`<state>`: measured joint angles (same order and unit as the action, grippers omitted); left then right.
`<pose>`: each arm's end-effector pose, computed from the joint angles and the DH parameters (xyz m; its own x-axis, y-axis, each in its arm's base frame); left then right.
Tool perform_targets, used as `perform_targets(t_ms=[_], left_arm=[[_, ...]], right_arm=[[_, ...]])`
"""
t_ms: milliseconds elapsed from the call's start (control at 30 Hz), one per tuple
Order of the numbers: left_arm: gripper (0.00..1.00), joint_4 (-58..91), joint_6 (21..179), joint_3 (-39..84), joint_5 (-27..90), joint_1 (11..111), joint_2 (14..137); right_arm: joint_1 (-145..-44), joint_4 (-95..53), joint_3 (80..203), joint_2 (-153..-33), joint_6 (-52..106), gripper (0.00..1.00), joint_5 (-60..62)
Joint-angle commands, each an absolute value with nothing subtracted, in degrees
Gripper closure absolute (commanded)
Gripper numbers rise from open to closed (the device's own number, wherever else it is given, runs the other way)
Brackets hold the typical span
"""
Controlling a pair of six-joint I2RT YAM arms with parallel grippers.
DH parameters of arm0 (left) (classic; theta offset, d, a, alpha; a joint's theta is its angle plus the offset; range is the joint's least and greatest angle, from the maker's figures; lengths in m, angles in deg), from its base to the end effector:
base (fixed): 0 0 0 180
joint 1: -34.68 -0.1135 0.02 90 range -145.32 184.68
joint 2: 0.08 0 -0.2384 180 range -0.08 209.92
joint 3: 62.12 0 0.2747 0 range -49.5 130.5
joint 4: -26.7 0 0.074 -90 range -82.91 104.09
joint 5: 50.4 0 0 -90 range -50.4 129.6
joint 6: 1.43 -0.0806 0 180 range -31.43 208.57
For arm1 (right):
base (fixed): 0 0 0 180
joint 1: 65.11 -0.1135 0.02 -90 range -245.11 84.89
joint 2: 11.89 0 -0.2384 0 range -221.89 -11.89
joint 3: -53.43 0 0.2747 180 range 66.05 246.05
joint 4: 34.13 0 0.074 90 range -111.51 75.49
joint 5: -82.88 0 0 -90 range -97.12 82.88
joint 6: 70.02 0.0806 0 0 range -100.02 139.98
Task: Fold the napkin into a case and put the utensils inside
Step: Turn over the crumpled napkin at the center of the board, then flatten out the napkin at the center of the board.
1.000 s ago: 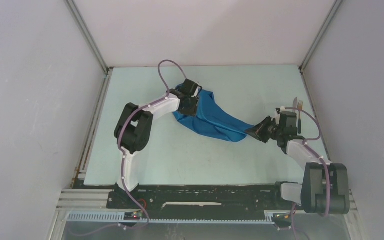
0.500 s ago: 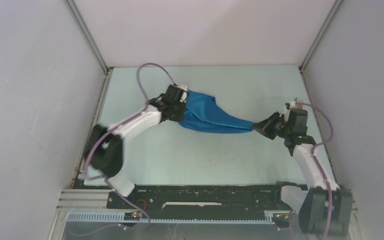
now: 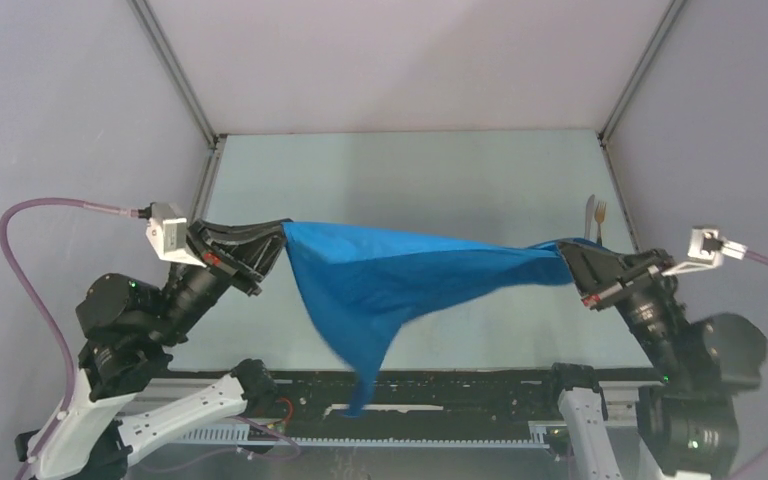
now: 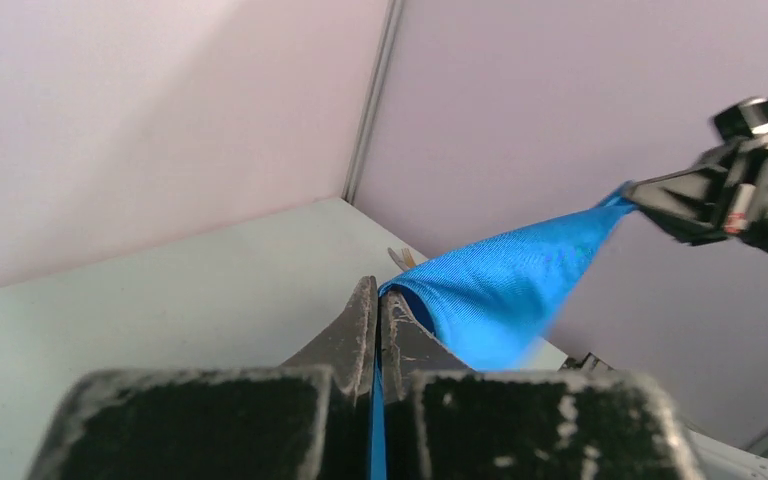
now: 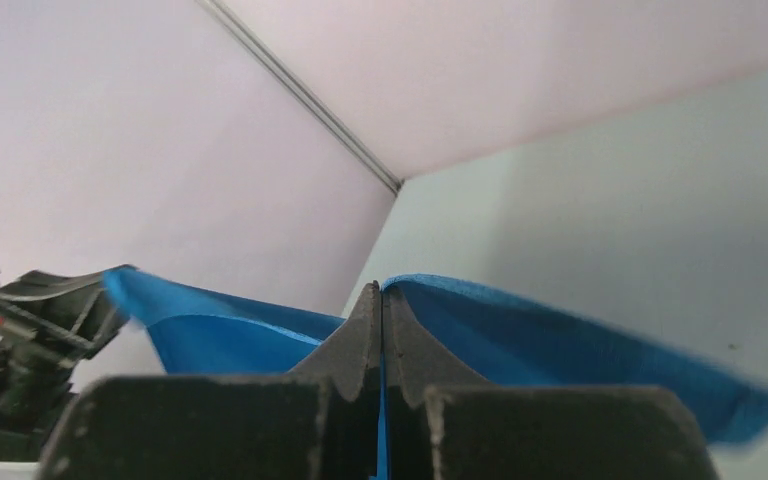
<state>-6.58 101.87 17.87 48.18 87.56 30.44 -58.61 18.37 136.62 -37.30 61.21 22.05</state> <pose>0.0945 -0.1050 0.4862 0.0023 -0.3799 -0.9250 0.7219 0.6408 -0.2614 0.0987 0.0283 0.4615 -0.1839 0.6002 -0.7784 -0.3486 0.7007 0.6226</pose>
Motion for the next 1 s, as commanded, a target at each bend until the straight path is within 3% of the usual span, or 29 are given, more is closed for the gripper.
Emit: perform_targets(t_ms=[0, 167, 333, 467, 500, 600, 633, 667, 733, 767, 833, 967], left_arm=[[1.00, -7.4, 103.2, 18.5, 52.8, 87.8, 33.7], [1.00, -9.6, 108.0, 21.9, 72.9, 86.0, 45.9], [1.00, -15.3, 121.2, 27.5, 62.0, 63.4, 64.4], [1.00, -16.1, 123.8, 36.3, 58.7, 55.1, 85.6], [1.00, -17.1, 124.6, 39.8, 55.1, 53.0, 91.5], [1.00, -27.2, 125.1, 55.9, 50.4, 48.7, 112.7], [0.97, -30.4, 123.8, 61.1, 49.3, 48.3, 116.5], [0.82, -30.9, 121.8, 63.6, 50.9, 48.8, 118.2], [0.59, -31.5, 120.0, 65.5, 51.2, 48.7, 118.7], [0.53, -31.3, 119.9, 64.3, 51.4, 48.6, 117.2], [0.43, -28.7, 120.0, 58.9, 52.0, 49.2, 111.9], [0.07, -17.2, 122.8, 38.8, 49.3, 50.0, 98.5]], right_arm=[[-58.3, 22.6, 141.3, -38.9, 59.9, 1.00, 18.9], [-59.0, 8.7, 136.0, -51.0, 62.9, 1.00, 19.5], [-66.8, -3.2, 138.5, -77.3, 58.9, 1.00, 12.0], [-67.6, -8.5, 150.8, -105.4, 57.2, 1.00, 11.6], [-67.4, -6.8, 157.5, -113.5, 56.8, 0.97, 12.5], [-67.8, 11.3, 186.3, -138.8, 50.8, 0.59, 12.9], [-68.4, 21.4, 195.1, -143.9, 48.1, 0.45, 10.7], [-68.8, 27.0, 201.8, -147.0, 45.8, 0.35, 7.5], [-69.0, 30.7, 202.6, -146.4, 42.7, 0.26, 5.1], [-68.9, 29.4, 198.2, -143.2, 42.2, 0.20, 4.7], [-69.4, 22.5, 183.3, -133.7, 41.2, 0.17, 3.3], [-72.0, 9.8, 154.2, -114.6, 41.8, 0.11, 4.3]])
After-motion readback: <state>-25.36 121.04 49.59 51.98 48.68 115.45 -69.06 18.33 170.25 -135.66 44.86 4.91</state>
